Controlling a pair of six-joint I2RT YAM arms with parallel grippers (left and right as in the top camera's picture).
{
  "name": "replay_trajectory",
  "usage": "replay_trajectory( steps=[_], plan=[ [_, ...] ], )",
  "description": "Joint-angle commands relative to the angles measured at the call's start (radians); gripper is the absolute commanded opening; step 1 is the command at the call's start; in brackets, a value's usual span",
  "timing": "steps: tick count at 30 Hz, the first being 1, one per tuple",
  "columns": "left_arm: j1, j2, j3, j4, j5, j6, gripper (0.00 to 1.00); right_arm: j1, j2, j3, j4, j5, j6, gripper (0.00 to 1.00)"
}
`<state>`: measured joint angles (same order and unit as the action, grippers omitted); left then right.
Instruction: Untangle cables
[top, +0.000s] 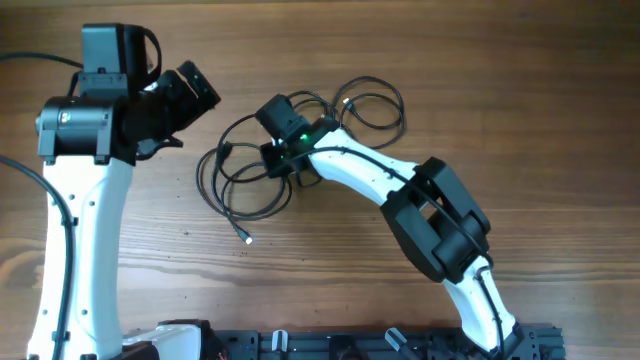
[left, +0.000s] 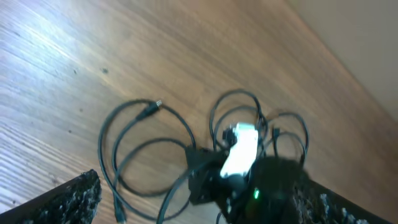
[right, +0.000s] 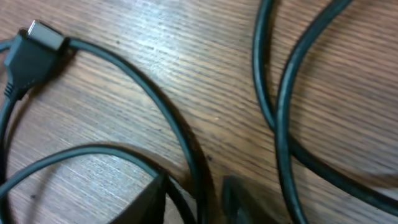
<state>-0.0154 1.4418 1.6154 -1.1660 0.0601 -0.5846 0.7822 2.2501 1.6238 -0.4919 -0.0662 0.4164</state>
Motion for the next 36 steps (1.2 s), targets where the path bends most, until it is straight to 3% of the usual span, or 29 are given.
replay_trajectory(
  steps=[1, 13, 15, 18, 22, 27, 31, 36],
  plan=[
    [0.050, 0.003, 0.012, 0.023, -0.028, 0.004, 1.00, 0.034, 0.052, -0.002, -0.026, 0.073, -0.025, 0.27],
    [0.099, 0.003, 0.012, 0.026, -0.028, 0.005, 1.00, 0.062, 0.052, -0.012, -0.080, 0.138, -0.098, 0.27],
    [0.099, 0.003, 0.012, 0.026, -0.028, 0.005, 1.00, 0.062, 0.052, -0.012, -0.076, 0.138, -0.089, 0.23],
    [0.099, 0.003, 0.012, 0.026, -0.028, 0.005, 1.00, 0.061, 0.052, -0.012, -0.068, 0.138, -0.058, 0.04],
    [0.099, 0.003, 0.012, 0.026, -0.028, 0.005, 1.00, 0.060, 0.027, -0.004, -0.078, 0.137, -0.020, 0.04],
    [0.099, 0.003, 0.012, 0.029, -0.029, 0.005, 1.00, 0.050, -0.127, -0.004, -0.090, 0.137, -0.024, 0.04],
    [0.099, 0.004, 0.012, 0.030, -0.029, 0.005, 1.00, 0.010, -0.358, -0.004, -0.109, 0.015, -0.079, 0.04],
    [0.099, 0.004, 0.012, 0.029, -0.028, 0.005, 1.00, -0.152, -0.664, -0.004, -0.167, -0.004, -0.038, 0.04]
  ],
)
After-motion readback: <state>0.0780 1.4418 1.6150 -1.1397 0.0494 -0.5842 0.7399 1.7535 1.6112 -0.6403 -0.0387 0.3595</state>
